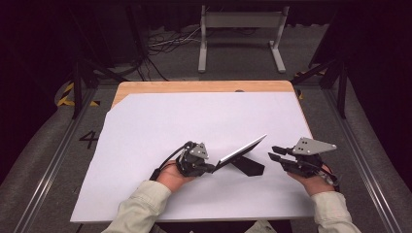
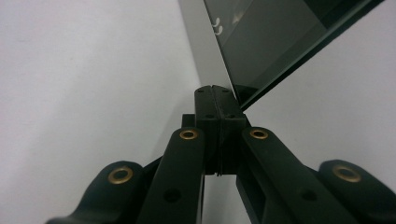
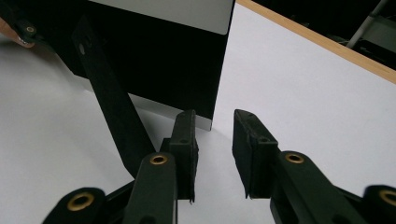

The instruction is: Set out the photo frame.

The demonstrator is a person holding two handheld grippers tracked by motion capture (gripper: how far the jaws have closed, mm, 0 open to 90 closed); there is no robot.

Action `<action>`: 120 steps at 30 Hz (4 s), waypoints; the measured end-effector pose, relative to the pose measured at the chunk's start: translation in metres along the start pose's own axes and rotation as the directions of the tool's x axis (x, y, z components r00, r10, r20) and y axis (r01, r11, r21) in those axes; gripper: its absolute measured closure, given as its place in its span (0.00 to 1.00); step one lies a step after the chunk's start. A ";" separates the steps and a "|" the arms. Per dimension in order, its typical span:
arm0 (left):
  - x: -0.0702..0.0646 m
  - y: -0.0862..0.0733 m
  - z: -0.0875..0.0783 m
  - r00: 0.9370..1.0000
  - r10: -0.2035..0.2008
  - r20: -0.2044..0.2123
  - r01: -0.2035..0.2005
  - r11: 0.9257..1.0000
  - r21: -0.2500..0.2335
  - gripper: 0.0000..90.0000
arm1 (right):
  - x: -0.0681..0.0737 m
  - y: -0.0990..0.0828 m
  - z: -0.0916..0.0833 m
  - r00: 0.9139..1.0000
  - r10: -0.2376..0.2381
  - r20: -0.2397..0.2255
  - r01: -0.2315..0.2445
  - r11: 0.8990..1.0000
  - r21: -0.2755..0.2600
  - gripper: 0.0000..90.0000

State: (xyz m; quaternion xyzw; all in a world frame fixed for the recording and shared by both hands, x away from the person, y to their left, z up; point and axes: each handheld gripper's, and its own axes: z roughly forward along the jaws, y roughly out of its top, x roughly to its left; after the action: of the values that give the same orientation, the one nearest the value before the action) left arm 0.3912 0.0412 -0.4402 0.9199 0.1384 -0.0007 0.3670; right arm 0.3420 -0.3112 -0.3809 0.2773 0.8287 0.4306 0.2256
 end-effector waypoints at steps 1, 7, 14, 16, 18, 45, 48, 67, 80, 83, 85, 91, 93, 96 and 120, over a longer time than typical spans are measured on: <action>-0.001 0.000 0.001 1.000 -0.002 0.007 0.002 1.000 0.003 1.00 | 0.000 0.000 0.000 1.000 0.000 -0.001 0.000 1.000 0.000 0.77; -0.004 0.002 0.003 0.999 0.012 0.040 -0.012 1.000 0.013 1.00 | 0.000 0.000 0.000 1.000 0.002 -0.002 -0.002 1.000 0.002 0.77; -0.008 0.003 0.007 0.997 0.023 0.074 -0.025 0.999 0.020 1.00 | 0.000 0.000 -0.001 1.000 0.005 -0.001 -0.005 1.000 0.002 0.77; -0.009 0.005 0.007 0.996 0.035 0.082 -0.037 0.999 0.024 1.00 | -0.001 0.000 -0.001 1.000 0.006 -0.001 -0.006 1.000 0.002 0.76; -0.012 0.006 0.008 0.995 0.045 0.094 -0.048 0.998 0.031 1.00 | 0.000 0.000 -0.001 1.000 0.006 -0.001 -0.006 1.000 0.003 0.76; -0.049 0.030 0.036 0.956 0.133 0.262 -0.147 0.988 0.035 1.00 | 0.000 -0.005 -0.010 0.999 0.034 0.015 -0.034 0.999 0.010 0.73; -0.051 0.034 0.042 0.949 0.148 0.278 -0.164 0.986 0.038 1.00 | 0.000 -0.009 -0.015 0.999 0.042 0.025 -0.042 0.999 0.011 0.73; -0.063 0.059 0.074 0.925 0.176 0.336 -0.186 0.983 -0.002 0.95 | -0.001 -0.034 -0.044 0.986 0.127 0.109 -0.132 0.990 0.043 0.74; -0.074 0.070 0.075 0.943 0.198 0.268 -0.185 0.980 -0.072 0.85 | -0.003 -0.039 -0.056 0.975 0.174 0.135 -0.181 0.983 0.042 0.76; -0.065 0.064 0.064 0.950 0.183 0.253 -0.171 0.983 -0.070 0.84 | -0.004 -0.038 -0.054 0.976 0.173 0.132 -0.181 0.983 0.044 0.76; -0.057 0.055 0.057 0.957 0.161 0.240 -0.151 0.987 -0.058 0.83 | -0.005 -0.036 -0.052 0.977 0.171 0.127 -0.178 0.983 0.041 0.76; -0.045 0.036 0.039 0.969 0.139 0.205 -0.136 0.990 -0.027 0.82 | -0.010 -0.032 -0.045 0.979 0.169 0.110 -0.174 0.984 0.040 0.76; -0.041 0.025 0.030 0.975 0.116 0.190 -0.115 0.993 -0.015 0.82 | -0.012 -0.031 -0.043 0.979 0.175 0.101 -0.181 0.982 0.050 0.75; -0.037 0.017 0.023 0.979 0.104 0.173 -0.104 0.995 -0.008 0.81 | -0.014 -0.029 -0.042 0.976 0.199 0.091 -0.205 0.977 0.062 0.75; 0.004 -0.023 -0.028 0.999 -0.018 -0.028 0.016 0.998 -0.057 0.76 | -0.014 -0.010 -0.052 0.944 0.306 0.122 -0.325 0.926 0.192 0.82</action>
State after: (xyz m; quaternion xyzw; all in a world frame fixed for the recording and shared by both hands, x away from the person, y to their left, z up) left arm 0.3863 0.0767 -0.4356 0.9078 0.1514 0.0134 0.3910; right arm 0.3178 -0.3556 -0.3602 0.4483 0.8029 0.3590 0.1599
